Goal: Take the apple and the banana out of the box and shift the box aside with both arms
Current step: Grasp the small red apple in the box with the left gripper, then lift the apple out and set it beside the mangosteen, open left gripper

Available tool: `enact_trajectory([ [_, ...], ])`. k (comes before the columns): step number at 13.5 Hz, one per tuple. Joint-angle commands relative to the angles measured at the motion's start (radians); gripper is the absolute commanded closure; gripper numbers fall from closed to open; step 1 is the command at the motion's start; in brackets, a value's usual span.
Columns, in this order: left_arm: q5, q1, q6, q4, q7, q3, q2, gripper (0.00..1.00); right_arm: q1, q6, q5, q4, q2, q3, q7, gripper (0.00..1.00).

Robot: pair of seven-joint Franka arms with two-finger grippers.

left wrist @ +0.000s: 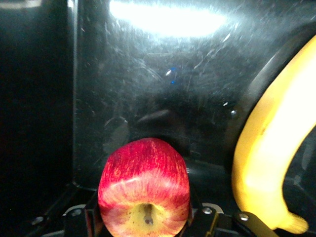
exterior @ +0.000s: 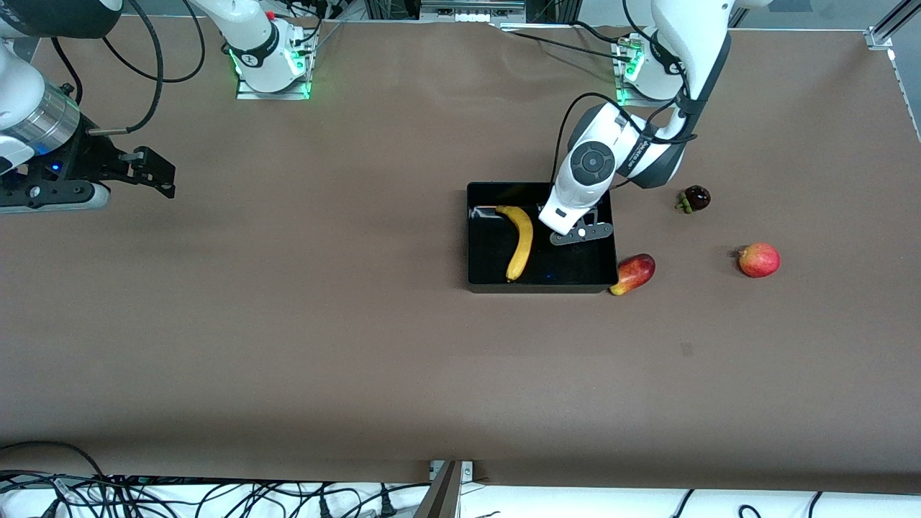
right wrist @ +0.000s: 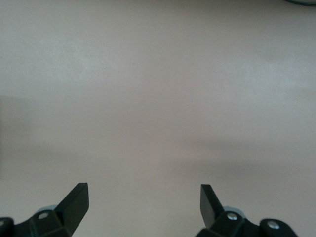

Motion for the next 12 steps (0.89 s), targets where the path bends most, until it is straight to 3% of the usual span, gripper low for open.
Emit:
enact_trajectory([
  [1, 0.026, 0.034, -0.307, 0.197, 0.013, 0.010, -0.054, 0.87, -0.014, -0.012, -0.002, 0.021, 0.010, 0.012, 0.004, 0.00],
  [3, 0.095, 0.129, -0.491, 0.310, 0.091, 0.005, -0.051, 0.86, -0.014, -0.012, -0.002, 0.021, 0.010, 0.012, 0.004, 0.00],
  [7, 0.106, 0.364, -0.529, 0.281, 0.536, 0.004, -0.046, 0.83, -0.013, -0.014, -0.002, 0.021, 0.010, 0.012, 0.004, 0.00],
  [9, 0.106, 0.421, -0.474, 0.192, 0.652, 0.001, -0.054, 0.83, -0.013, -0.012, -0.002, 0.021, 0.010, 0.012, 0.004, 0.00],
  [12, 0.106, 0.459, -0.154, -0.073, 0.723, -0.002, -0.106, 0.76, -0.014, -0.012, -0.002, 0.021, 0.010, 0.012, 0.004, 0.00],
])
